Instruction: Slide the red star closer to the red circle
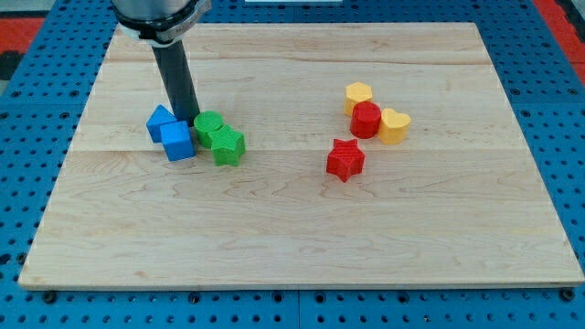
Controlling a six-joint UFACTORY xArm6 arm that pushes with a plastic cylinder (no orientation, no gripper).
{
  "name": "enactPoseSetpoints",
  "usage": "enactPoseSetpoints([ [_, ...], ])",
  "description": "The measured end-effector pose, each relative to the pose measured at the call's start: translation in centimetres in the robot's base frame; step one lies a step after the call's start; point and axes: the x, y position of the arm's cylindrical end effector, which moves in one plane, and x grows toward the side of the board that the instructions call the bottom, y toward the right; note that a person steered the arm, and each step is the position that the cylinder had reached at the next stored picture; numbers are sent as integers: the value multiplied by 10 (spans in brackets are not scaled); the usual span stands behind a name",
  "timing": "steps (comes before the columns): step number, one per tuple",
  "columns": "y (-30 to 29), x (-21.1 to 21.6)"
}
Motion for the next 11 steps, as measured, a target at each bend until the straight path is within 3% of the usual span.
enactPoseSetpoints([
  [1, 33, -5],
  [2, 78, -56],
  [3, 110, -58],
  [8, 120, -57],
  [10, 110, 69],
  [11, 177, 90],
])
